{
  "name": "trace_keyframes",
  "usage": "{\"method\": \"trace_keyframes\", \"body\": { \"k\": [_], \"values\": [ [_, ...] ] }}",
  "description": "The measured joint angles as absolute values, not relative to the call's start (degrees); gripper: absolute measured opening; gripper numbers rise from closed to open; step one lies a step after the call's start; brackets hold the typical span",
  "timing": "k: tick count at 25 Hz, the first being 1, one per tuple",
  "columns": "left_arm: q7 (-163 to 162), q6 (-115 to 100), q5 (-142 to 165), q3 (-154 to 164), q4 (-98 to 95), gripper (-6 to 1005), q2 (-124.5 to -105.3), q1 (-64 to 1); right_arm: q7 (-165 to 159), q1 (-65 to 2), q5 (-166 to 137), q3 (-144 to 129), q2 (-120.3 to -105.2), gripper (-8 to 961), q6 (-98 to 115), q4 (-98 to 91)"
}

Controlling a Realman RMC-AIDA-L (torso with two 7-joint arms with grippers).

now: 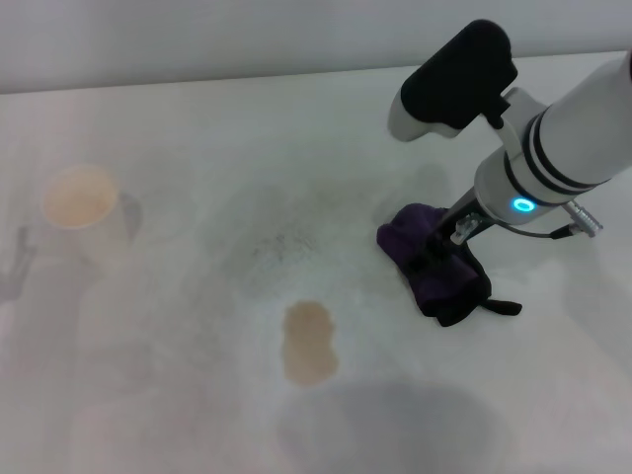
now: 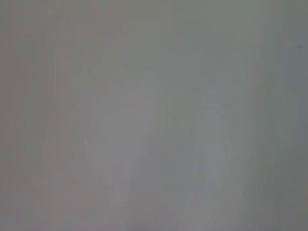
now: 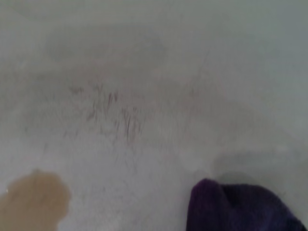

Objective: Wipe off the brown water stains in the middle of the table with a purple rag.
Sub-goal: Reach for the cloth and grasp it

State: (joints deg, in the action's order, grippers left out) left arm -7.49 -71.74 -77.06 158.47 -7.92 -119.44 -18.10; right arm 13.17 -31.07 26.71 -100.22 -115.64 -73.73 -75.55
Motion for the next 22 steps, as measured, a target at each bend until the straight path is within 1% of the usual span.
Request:
{"method": "trace_keyframes", "body": {
  "k": [9,20,22],
  "values": [
    [-7.48,-71.8,-77.08,158.47,-8.99,886,-119.48,-18.11,13.36,-32.2,26.65,-100.7,-115.7,783,-73.3,-72.26],
    [-7.47,-72.03,-77.08,158.47,-9.23,887,-119.36,-17.51,12.95,-32.27,26.63,-100.59,-115.76,540,-72.83,-71.76],
    [-7.47,-72.09,-77.08,158.47,-9.23,886,-119.36,-17.5,12.93,-32.53,26.63,-100.63,-115.76,534,-72.82,-71.36]
  ]
}}
